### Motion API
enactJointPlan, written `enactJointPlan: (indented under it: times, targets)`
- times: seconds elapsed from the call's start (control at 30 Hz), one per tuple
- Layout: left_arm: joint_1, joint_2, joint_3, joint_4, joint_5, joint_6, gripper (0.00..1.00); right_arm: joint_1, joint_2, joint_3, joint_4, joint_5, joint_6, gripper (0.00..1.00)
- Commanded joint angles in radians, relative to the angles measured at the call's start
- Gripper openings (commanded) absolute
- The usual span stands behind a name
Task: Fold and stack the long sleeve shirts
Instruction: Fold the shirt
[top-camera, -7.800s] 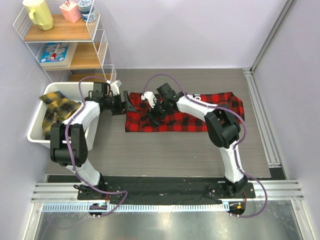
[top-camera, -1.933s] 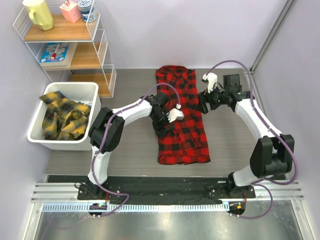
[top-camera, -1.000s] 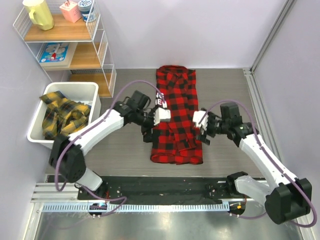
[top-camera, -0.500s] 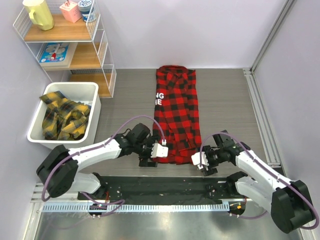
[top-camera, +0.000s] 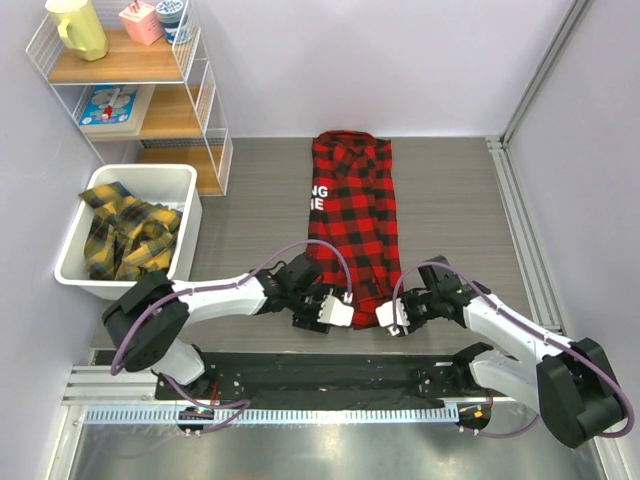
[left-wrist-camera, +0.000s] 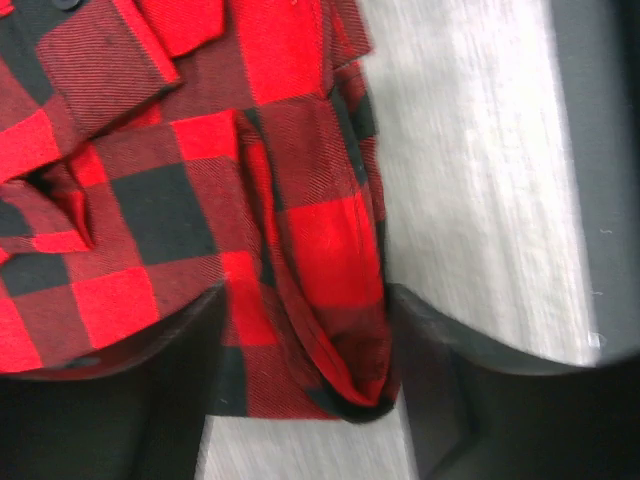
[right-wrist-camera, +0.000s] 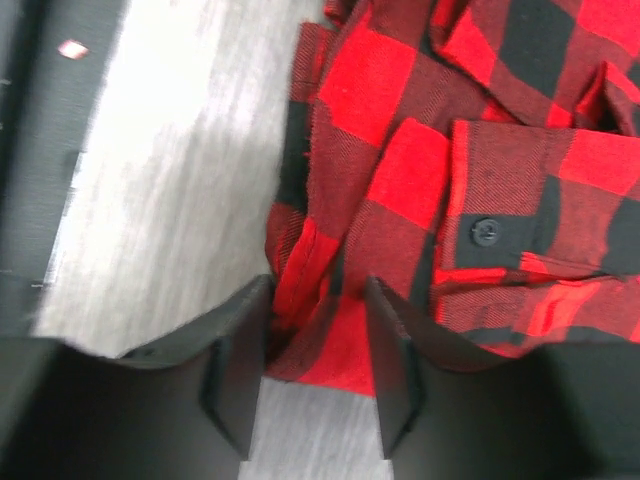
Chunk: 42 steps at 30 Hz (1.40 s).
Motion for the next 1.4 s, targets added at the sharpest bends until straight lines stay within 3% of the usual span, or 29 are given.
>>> enactJointPlan:
  times: [0.0, 0.07, 0.13, 0.27, 0.37, 0.5, 0.6, 0.87, 1.23, 1.37]
  targets:
    - [-0.008, 0.064, 0.043, -0.02, -0.068, 0.028, 0.57, 0.017, 0.049, -0.044, 0.073, 0.162, 0.016, 0.45]
    - [-0.008, 0.093, 0.063, -0.024, -0.086, 0.021, 0.42, 0.025, 0.082, -0.038, 0.117, 0.181, 0.064, 0.42]
    - [-0.008, 0.107, 0.081, -0.031, -0.091, 0.015, 0.35, 0.034, 0.107, -0.019, 0.136, 0.201, 0.108, 0.36]
    - [-0.013, 0.089, 0.096, -0.043, -0.056, -0.007, 0.07, 0.057, 0.095, -0.004, 0.156, 0.221, 0.196, 0.01]
    - [-0.039, 0.048, 0.118, -0.12, 0.009, -0.016, 0.01, 0.093, 0.002, -0.007, 0.092, 0.222, 0.243, 0.01]
    - [-0.108, -0.058, 0.11, -0.203, 0.043, -0.027, 0.0, 0.138, -0.243, 0.077, -0.183, 0.176, 0.302, 0.01]
    - [-0.094, -0.082, 0.171, -0.284, 0.06, -0.057, 0.0, 0.15, -0.321, 0.103, -0.232, 0.168, 0.365, 0.01]
    - [0.013, -0.034, 0.3, -0.37, 0.089, -0.024, 0.0, 0.141, -0.092, 0.222, -0.056, 0.245, 0.452, 0.01]
    - [0.09, 0.059, 0.351, -0.338, 0.103, -0.013, 0.0, 0.095, -0.02, 0.243, 0.022, 0.231, 0.432, 0.02]
    - [0.177, 0.142, 0.513, -0.39, 0.129, -0.018, 0.0, -0.013, 0.096, 0.365, 0.051, 0.181, 0.412, 0.02]
